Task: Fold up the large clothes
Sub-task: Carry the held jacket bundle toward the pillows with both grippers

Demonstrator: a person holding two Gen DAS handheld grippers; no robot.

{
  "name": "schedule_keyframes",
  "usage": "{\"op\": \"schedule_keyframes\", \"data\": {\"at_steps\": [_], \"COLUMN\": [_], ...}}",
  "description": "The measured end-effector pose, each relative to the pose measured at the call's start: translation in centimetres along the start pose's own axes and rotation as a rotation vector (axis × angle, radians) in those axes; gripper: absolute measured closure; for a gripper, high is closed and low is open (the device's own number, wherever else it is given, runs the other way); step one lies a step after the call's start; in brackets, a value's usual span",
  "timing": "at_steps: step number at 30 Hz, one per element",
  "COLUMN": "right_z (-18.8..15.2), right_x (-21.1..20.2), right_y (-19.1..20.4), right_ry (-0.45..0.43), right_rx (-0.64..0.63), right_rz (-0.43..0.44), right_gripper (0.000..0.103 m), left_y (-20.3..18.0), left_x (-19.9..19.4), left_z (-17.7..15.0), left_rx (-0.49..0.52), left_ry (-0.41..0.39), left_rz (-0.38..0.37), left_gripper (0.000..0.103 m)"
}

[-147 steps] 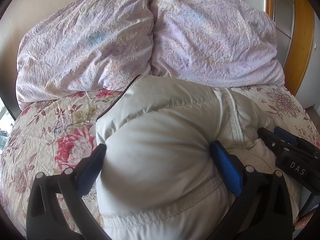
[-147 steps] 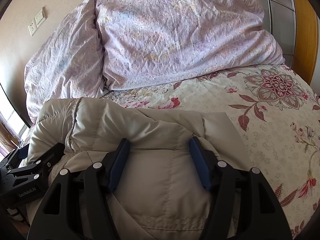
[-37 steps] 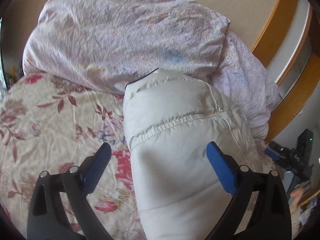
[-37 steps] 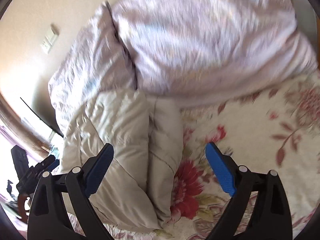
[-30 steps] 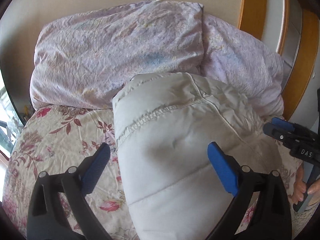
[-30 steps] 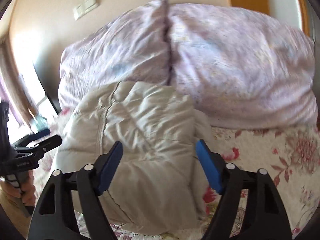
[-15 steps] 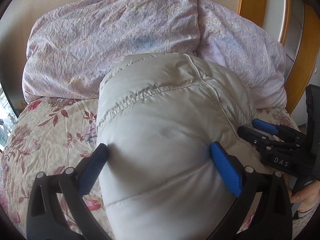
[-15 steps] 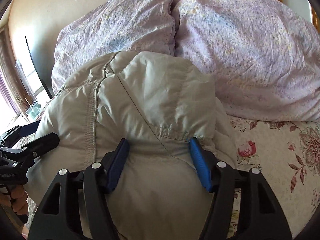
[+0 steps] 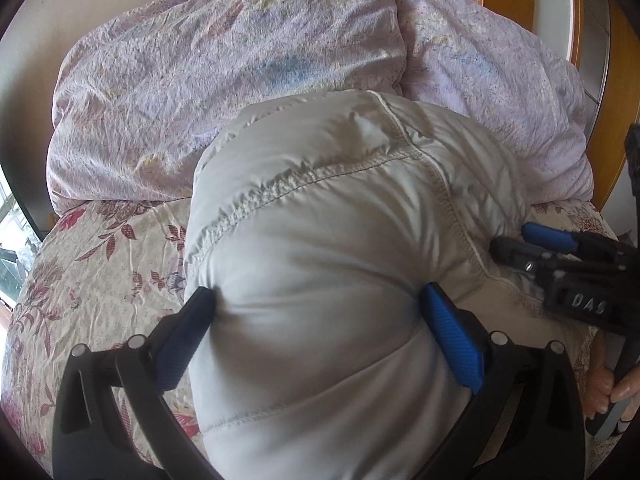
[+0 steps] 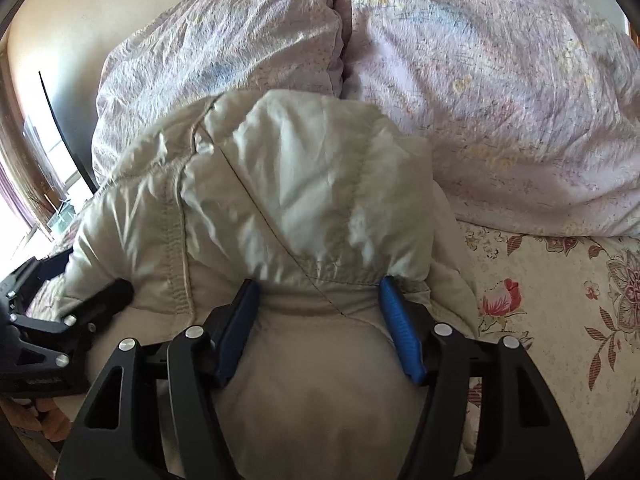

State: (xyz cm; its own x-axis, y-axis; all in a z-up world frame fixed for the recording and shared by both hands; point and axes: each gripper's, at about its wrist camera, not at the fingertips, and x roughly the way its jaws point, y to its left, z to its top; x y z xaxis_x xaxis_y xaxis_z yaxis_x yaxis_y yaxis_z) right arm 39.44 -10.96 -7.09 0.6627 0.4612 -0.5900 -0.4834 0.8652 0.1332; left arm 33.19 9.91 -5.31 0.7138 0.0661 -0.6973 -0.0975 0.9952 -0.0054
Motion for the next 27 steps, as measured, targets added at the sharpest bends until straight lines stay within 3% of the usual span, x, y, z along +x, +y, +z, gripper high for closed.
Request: {"op": "schedule_keyframes", "data": {"at_steps": [3,5,11,16,27], "right_z": [1.8,3.1,4.5,3.6,2.7], "right_x": [-2.1,-1.9,2.0,4.5,7.5], "right_y": [-0.5,-0.8,-1.5,-1.9,-3.7], "right_ry": [-0.121,-0.141,-0.045,-0.032,-0.02], "right_rx": [0.054,0.076,0.06,0.051,0.106], "right_rz": [0.032,0.03,-0.046,-0.076,-0.034], "right_gripper": [0.039,0.039,0.04,0.036,0.029], "left_y": [0.2,0.2,0.1,-0.3,-1.7], "left_x": [0.1,0.1,0.0,0.1,0.8], "left_z": [0.0,0.0,0.0,0.1,-0.4], "left_rx": [-0.007,-0.004,0.0,0.015,0.019], "left_ry": [0.003,0.002,-0.006,-0.027,-0.118], "left_rz": [-0.009,-0.008,-0.01,-0.002,0.064], "left_gripper": [0.002,0.002,0.002,0.002,0.002]}}
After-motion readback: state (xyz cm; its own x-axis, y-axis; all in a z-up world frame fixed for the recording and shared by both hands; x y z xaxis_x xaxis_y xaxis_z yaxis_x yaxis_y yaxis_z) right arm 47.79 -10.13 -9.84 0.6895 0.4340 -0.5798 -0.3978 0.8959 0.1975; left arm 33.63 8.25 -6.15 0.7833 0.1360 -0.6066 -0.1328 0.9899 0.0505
